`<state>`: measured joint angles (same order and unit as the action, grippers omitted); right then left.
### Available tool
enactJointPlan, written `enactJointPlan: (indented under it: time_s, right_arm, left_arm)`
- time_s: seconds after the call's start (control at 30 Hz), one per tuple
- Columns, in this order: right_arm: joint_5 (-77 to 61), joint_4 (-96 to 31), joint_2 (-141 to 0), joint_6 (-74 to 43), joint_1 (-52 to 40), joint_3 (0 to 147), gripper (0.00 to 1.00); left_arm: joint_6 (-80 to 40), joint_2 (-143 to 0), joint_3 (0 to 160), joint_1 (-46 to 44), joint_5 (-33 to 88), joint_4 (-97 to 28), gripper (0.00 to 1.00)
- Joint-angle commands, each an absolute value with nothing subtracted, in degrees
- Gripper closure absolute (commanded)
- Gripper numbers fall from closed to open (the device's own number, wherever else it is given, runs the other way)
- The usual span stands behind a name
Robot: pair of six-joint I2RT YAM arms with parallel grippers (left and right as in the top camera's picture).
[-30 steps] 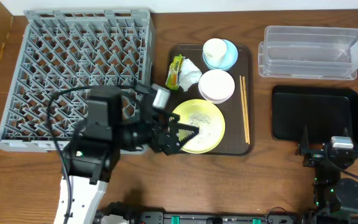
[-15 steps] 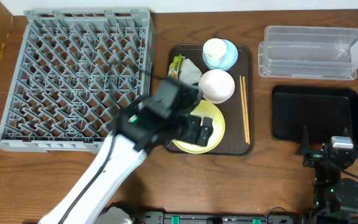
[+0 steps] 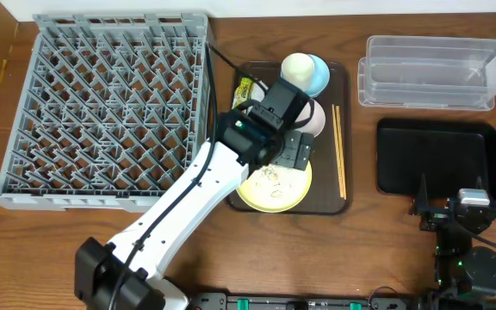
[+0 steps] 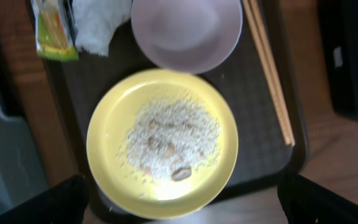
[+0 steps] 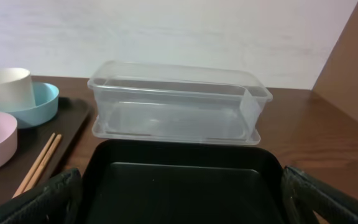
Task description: Sort waste into correct bins and load items into the dishwasher
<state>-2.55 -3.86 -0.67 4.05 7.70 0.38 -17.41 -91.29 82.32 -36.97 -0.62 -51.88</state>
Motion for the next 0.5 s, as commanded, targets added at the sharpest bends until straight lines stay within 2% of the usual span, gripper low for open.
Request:
enactJointPlan:
  time_s: [0.0, 0.27, 0.47]
  right_arm:
    - [-2.15, -4.14, -0.30, 4.58, 8.19, 0.32, 0.01]
    - [-2.15, -4.14, -0.30, 4.56, 8.19, 0.32, 0.01]
    - [-2.15, -4.14, -0.30, 4.56, 8.19, 0.32, 0.01]
  left_arm:
    - [-17.89, -91.26, 83.70, -37.01, -2.20, -50.54, 0.02]
    - [-10.92, -92.27, 83.46, -37.01, -2.20, -37.89, 0.04]
    - [-10.94, -98.13, 82.94, -37.01, -2.22, -30.70, 0.04]
